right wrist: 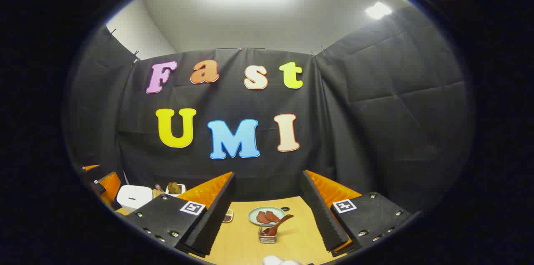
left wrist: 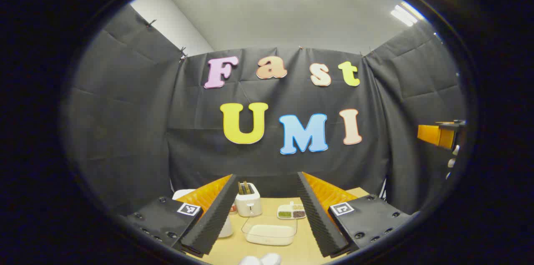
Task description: Close the left gripper, press the button to open the rice cooker; take a wooden spoon from the chopstick holder with the right hand, scoop a spoonful of rice and pour it into the rice cooker, then put the wooden spoon back into the chopstick holder.
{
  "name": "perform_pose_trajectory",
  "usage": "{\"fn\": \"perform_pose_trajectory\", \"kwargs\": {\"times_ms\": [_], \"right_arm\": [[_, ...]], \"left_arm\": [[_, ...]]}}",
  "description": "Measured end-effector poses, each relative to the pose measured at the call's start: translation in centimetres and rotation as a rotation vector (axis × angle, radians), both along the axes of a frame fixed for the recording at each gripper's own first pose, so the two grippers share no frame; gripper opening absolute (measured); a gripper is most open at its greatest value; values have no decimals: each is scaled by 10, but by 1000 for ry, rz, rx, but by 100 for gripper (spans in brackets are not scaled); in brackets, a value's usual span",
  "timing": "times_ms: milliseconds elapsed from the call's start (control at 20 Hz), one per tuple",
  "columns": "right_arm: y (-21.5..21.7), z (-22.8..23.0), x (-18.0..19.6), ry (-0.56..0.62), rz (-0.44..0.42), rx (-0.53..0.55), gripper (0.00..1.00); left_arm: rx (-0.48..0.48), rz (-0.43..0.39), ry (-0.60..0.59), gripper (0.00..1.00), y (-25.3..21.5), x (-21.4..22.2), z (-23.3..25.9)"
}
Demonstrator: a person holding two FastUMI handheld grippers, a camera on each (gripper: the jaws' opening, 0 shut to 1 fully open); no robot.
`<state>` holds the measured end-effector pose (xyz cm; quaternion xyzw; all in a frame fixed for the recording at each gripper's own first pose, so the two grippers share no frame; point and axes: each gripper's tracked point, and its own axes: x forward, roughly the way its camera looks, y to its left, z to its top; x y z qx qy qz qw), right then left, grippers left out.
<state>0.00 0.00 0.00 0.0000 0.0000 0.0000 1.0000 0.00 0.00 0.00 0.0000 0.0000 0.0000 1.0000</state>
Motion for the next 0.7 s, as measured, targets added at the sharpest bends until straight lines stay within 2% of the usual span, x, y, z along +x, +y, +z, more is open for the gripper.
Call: {"fn": "perform_pose_trajectory", "kwargs": {"times_ms": [100,350,450,700], "right_arm": [[34,-2,7,29,61,32,95],[93,-14,3,69,181,-23,95],[101,-19,0,70,193,-65,95],[100,-16,2,77,208,-69,95]], "left_arm": [[1,16,-2,94,13,2,9],[44,32,17,94,35,11,13],[31,41,26,94,39,12,10],[25,70,14,94,44,12,21]]}}
